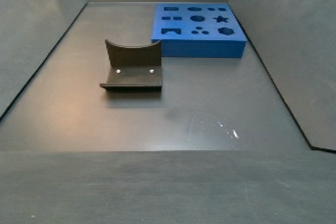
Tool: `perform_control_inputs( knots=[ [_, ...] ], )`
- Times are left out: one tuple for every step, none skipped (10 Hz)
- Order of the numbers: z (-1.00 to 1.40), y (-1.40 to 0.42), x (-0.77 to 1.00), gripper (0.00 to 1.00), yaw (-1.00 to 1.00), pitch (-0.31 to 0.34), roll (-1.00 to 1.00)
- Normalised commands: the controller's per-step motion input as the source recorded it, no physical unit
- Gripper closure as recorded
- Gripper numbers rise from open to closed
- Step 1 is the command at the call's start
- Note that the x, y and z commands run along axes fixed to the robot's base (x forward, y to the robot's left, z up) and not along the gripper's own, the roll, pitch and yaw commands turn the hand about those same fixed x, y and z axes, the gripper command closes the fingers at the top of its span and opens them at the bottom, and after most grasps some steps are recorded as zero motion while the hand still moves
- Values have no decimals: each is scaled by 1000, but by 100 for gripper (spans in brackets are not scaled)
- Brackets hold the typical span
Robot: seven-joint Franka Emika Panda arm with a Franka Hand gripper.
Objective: Insert the oval object.
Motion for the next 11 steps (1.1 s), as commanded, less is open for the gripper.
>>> perform_control_inputs(
  knots=[
    [-1000, -454, -229, 100, -3, -1, 50],
    [-1000, -557, -160, 100, -160, -31, 57],
    [-1000, -477, -123, 100, -194, -50, 110],
    [-709, -94, 51, 100, -520, 0, 311],
    [-523, 0, 60, 100, -631, 0, 366],
    [-497, 0, 6, 100, -574, 0, 384],
    [-854, 57, -240, 100, -80, -89, 194],
    [-763, 66, -289, 100, 0, -259, 41],
    [-611, 203, -257, 100, 0, -233, -6],
    [-454, 126, 0, 100, -46, -36, 6],
    [-443, 129, 46, 100, -37, 19, 23]
  ],
)
